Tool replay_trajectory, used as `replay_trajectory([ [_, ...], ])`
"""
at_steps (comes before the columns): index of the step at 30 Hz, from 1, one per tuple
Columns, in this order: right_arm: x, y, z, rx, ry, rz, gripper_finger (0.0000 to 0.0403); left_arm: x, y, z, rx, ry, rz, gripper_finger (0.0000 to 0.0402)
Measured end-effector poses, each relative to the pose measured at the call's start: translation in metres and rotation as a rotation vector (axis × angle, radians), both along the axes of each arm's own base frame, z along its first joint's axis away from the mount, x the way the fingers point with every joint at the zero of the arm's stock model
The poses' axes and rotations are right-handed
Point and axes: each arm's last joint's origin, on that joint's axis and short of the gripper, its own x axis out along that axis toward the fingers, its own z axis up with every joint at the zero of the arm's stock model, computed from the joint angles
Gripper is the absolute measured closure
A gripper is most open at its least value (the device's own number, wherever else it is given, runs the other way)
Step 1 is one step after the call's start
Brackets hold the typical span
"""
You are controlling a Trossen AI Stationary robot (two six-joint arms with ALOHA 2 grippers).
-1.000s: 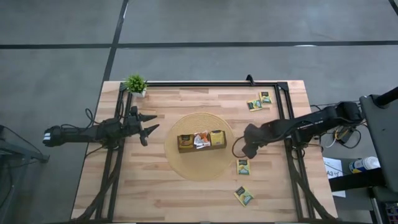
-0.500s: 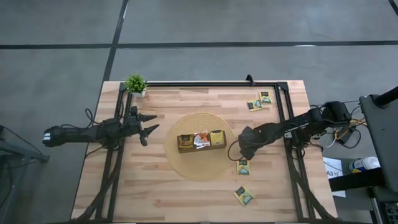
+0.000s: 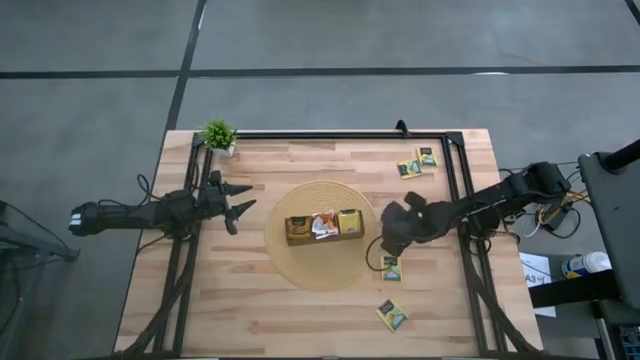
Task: Pick & Place Tea
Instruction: Put the lemon tea sachet into the right section of the wooden organizer
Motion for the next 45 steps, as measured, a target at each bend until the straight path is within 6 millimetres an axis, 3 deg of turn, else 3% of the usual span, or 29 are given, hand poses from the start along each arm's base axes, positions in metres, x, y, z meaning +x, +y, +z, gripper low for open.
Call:
replay_trajectory([
  [9, 0.017, 0.028, -0.01, -0.28, 0.031, 0.172, 0.0391, 0.0, 0.0, 0.0, 0.0, -0.001, 0.0, 0.0199],
  [21, 0.078, 0.056, -0.008, -0.357, 0.056, 0.334, 0.0391, 0.0, 0.0, 0.0, 0.0, -0.001, 0.0, 0.0199],
  [26, 0.094, 0.067, 0.002, -0.387, 0.091, 0.361, 0.0391, 0.0, 0.0, 0.0, 0.0, 0.0, -0.001, 0.0199],
  [33, 0.107, 0.071, 0.022, -0.384, 0.057, 0.356, 0.0391, 0.0, 0.0, 0.0, 0.0, 0.0, -0.001, 0.0199],
  [45, 0.115, 0.058, 0.012, -0.327, 0.01, 0.355, 0.0391, 0.0, 0.0, 0.0, 0.0, -0.001, 0.0, 0.0199],
])
